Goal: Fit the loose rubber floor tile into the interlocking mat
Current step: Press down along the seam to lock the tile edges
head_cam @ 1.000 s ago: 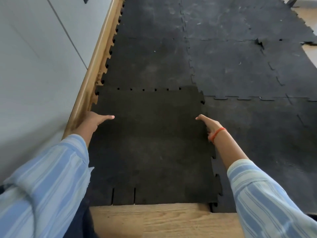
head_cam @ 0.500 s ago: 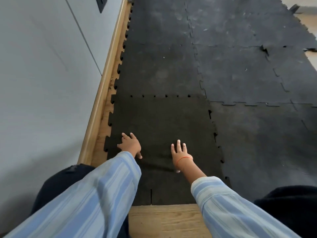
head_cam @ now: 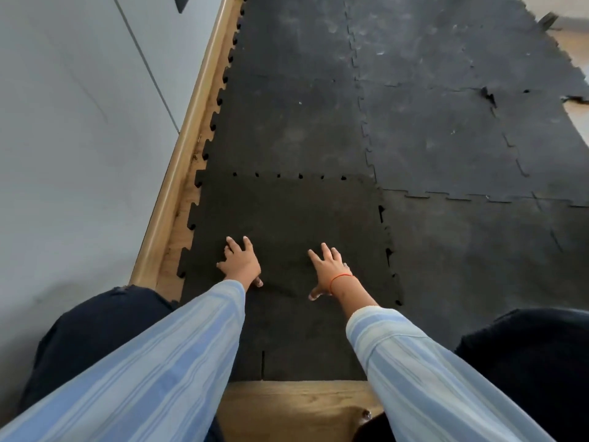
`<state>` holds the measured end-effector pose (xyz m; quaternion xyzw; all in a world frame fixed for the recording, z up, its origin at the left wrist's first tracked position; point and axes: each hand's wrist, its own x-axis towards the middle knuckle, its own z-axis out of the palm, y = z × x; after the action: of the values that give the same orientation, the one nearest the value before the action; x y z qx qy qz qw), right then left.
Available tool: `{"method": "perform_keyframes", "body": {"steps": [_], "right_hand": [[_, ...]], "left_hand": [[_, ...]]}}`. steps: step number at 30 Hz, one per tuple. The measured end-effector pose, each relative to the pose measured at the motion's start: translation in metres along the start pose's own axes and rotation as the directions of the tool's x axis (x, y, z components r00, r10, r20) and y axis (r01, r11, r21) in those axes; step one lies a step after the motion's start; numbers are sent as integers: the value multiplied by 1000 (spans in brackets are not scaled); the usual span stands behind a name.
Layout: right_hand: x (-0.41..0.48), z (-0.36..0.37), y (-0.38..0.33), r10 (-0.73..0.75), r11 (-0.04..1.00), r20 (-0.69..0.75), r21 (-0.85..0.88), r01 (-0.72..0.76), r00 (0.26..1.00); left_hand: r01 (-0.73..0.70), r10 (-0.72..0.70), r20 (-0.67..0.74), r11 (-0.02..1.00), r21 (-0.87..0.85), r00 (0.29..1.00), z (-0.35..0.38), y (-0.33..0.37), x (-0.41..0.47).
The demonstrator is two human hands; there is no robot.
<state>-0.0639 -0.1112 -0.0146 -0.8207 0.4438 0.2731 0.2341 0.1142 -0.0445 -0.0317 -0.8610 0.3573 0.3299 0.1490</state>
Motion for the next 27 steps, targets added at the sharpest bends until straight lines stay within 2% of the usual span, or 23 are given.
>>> {"method": "perform_keyframes", "body": {"steps": [3, 10, 14, 15, 17, 20, 23, 27], "right_hand": [[10, -6, -4, -78, 995, 107, -45, 84, 991], [31, -9, -5, -93, 993, 222, -46, 106, 971], [34, -18, 3, -114, 993, 299, 0, 120, 947], [37, -19, 0, -112, 994, 291, 22, 111, 950], [47, -20, -7, -109, 992, 157, 83, 97, 981], [73, -27, -2, -114, 987, -84, 107, 122, 990], [94, -44, 23, -122, 990, -144, 56, 131, 982], [117, -78, 54, -7, 997, -186, 76, 22, 983]], "left_hand": [[9, -9, 10, 1000, 22, 1000, 3, 0, 4], [110, -123, 84, 984, 143, 989, -9, 20, -5], [169, -196, 219, 976, 135, 956, -38, 35, -5], [183, -206, 251, 977, 113, 946, -42, 38, -2], [212, -204, 253, 977, -2, 946, -34, 42, 4], [152, -149, 31, 981, -118, 988, -3, 41, 15], [45, -51, -65, 994, -96, 997, -9, 30, 36], [-66, 64, -83, 998, -18, 994, -73, 14, 85]]}}
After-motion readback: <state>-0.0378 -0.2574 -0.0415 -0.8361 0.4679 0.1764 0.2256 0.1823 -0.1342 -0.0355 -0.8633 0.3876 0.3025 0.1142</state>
